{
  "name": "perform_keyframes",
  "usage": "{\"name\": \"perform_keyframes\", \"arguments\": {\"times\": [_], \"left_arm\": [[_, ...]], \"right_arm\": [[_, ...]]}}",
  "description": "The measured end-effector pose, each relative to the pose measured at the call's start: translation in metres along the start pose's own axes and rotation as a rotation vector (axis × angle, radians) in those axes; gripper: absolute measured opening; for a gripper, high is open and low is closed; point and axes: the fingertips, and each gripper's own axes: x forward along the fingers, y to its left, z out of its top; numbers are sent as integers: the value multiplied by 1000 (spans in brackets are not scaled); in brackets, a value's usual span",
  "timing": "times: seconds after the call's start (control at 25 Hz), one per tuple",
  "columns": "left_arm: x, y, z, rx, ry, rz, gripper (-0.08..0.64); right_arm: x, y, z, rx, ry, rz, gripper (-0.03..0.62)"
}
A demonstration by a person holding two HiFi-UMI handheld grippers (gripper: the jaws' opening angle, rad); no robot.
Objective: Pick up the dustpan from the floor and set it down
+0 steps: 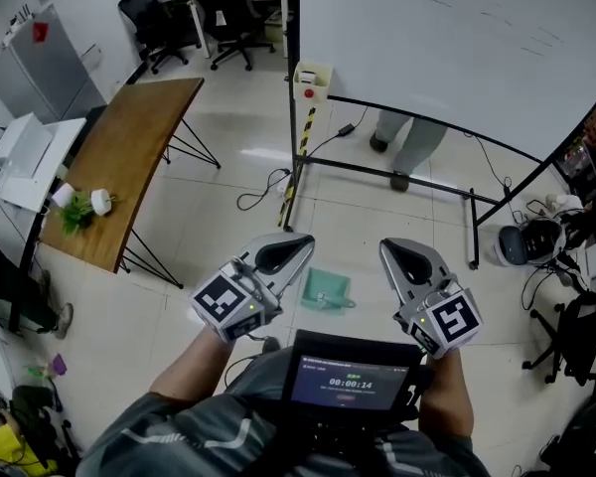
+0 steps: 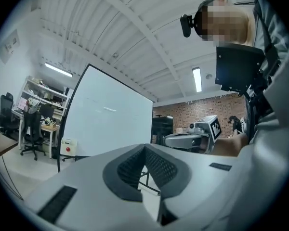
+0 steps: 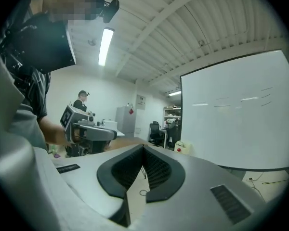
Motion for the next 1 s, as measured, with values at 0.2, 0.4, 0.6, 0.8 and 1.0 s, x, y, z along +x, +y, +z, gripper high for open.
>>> {"name": "perform_keyframes", "arguments": {"times": [0.2, 0.4, 0.6, 0.8, 1.0], "left_arm": [[9, -7, -1, -11, -4, -4, 26], [22, -17, -3, -11, 11, -9, 26], [28, -26, 1, 16, -7, 61, 26], [36, -46, -7, 18, 3, 141, 26], [37, -82, -27, 54, 62, 197, 26]], "right_arm": [[-6, -6, 0, 16, 52, 4, 23], [-14, -22, 3, 48, 24, -10, 23], [-26, -27, -3, 15, 64, -1, 23], [-55, -44, -10, 28, 54, 28, 23], [-81, -36, -27, 19, 69, 99, 23]]}}
